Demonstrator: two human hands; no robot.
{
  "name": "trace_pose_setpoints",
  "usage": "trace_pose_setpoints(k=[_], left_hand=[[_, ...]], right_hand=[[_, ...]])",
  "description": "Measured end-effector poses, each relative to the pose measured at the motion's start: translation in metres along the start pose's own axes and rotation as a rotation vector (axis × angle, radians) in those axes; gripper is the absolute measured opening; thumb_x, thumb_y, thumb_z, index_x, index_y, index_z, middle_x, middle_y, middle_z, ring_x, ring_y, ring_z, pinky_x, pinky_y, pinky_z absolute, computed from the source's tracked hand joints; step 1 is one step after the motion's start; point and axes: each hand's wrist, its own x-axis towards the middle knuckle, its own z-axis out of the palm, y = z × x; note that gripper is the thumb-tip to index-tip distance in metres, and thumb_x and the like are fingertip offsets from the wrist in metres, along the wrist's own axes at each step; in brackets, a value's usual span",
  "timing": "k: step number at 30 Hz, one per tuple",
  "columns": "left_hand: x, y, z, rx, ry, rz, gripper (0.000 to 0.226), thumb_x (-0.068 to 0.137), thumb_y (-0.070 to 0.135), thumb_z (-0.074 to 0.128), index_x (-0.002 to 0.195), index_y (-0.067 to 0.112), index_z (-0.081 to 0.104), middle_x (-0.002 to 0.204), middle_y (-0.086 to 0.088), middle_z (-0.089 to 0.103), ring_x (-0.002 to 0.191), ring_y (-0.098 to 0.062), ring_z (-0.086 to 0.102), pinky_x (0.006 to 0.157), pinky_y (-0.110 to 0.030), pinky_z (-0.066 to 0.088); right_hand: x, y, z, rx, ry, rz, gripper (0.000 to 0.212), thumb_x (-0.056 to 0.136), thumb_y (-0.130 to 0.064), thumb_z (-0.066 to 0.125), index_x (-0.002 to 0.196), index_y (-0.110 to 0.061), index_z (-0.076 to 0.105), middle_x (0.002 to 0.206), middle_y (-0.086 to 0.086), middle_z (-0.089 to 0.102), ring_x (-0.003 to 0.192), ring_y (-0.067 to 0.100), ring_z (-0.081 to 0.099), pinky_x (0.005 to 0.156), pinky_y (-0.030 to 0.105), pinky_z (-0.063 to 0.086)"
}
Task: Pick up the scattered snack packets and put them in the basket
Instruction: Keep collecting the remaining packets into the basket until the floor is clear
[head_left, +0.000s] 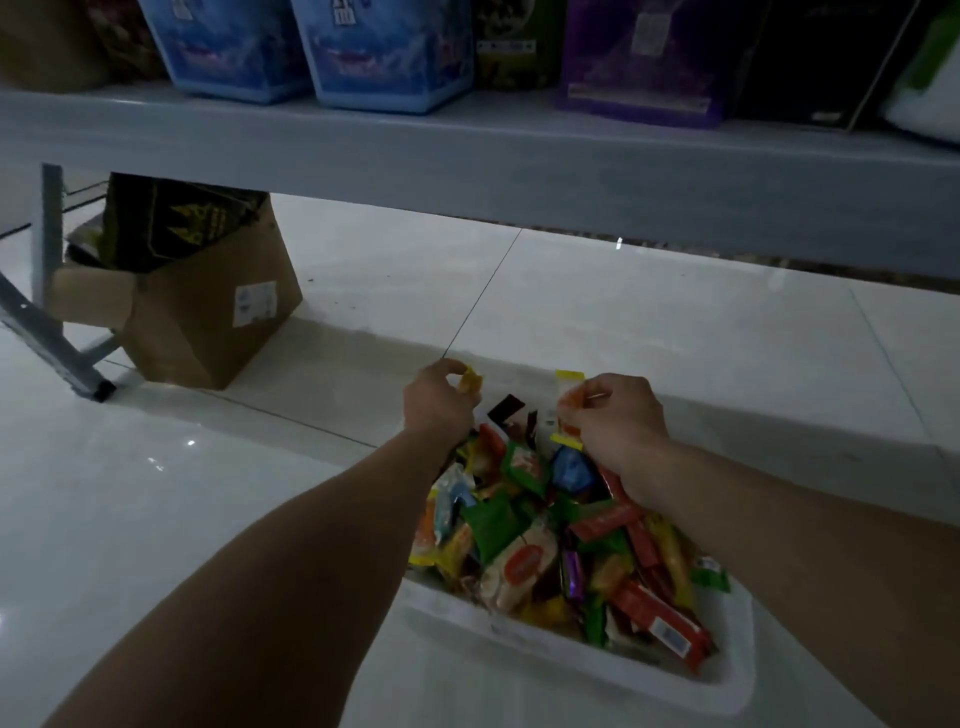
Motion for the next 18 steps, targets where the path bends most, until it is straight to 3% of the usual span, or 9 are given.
trace_pose_setpoints(k=[3,8,10,13,15,18], left_hand=[[0.021,-0.008,0.008,0.057,-0.010,0.004,0.023,0.087,0.017,0.067,0.110,0.019,0.066,0.099,-0.010,0.068,0.066,-0.013,0.057,0.052,-0.017,0.042],[0.047,-0.021,0.015,0.109,-0.046,0.040,0.032,0.086,0.002,0.063,0.114,0.019,0.063,0.092,0.002,0.064,0.080,-0.015,0.058,0.068,-0.024,0.052],[0.052,-0.030,0.016,0.136,-0.062,0.055,0.024,0.089,0.014,0.064,0.112,0.022,0.064,0.108,-0.004,0.066,0.091,-0.021,0.063,0.078,-0.027,0.054],[0.053,-0.038,0.012,0.229,-0.062,0.124,0.031,0.092,0.023,0.061,0.122,0.018,0.062,0.122,-0.004,0.063,0.110,-0.021,0.059,0.087,-0.023,0.043],[0.054,-0.044,0.006,0.226,-0.058,0.153,0.033,0.091,0.024,0.061,0.124,0.018,0.061,0.125,-0.005,0.061,0.115,-0.021,0.056,0.096,-0.028,0.044],[0.052,-0.052,-0.004,0.241,-0.077,0.151,0.036,0.090,0.025,0.062,0.126,0.021,0.060,0.129,-0.005,0.058,0.110,-0.020,0.058,0.096,-0.031,0.047]], right_hand=[[0.014,0.002,0.014,-0.048,-0.026,-0.006,0.004,0.085,-0.013,0.070,0.084,-0.016,0.067,0.092,0.004,0.068,0.083,0.018,0.064,0.076,0.030,0.055],[0.033,0.001,0.035,-0.107,-0.059,-0.049,0.003,0.086,-0.013,0.069,0.086,-0.016,0.068,0.096,0.003,0.067,0.089,0.019,0.063,0.075,0.028,0.050],[0.040,-0.003,0.043,-0.128,-0.055,-0.057,0.003,0.085,-0.013,0.070,0.085,-0.016,0.068,0.096,0.004,0.068,0.090,0.020,0.064,0.076,0.029,0.052],[0.049,-0.009,0.055,-0.154,-0.050,-0.099,0.007,0.085,-0.012,0.070,0.083,-0.017,0.067,0.096,0.005,0.069,0.089,0.020,0.065,0.074,0.027,0.053],[0.054,-0.013,0.064,-0.185,-0.056,-0.113,0.005,0.086,-0.013,0.069,0.089,-0.017,0.068,0.098,0.004,0.068,0.088,0.018,0.064,0.072,0.024,0.050],[0.059,-0.014,0.074,-0.274,-0.075,-0.125,0.028,0.085,-0.015,0.070,0.113,-0.014,0.065,0.109,0.004,0.065,0.095,0.018,0.061,0.081,0.023,0.049]])
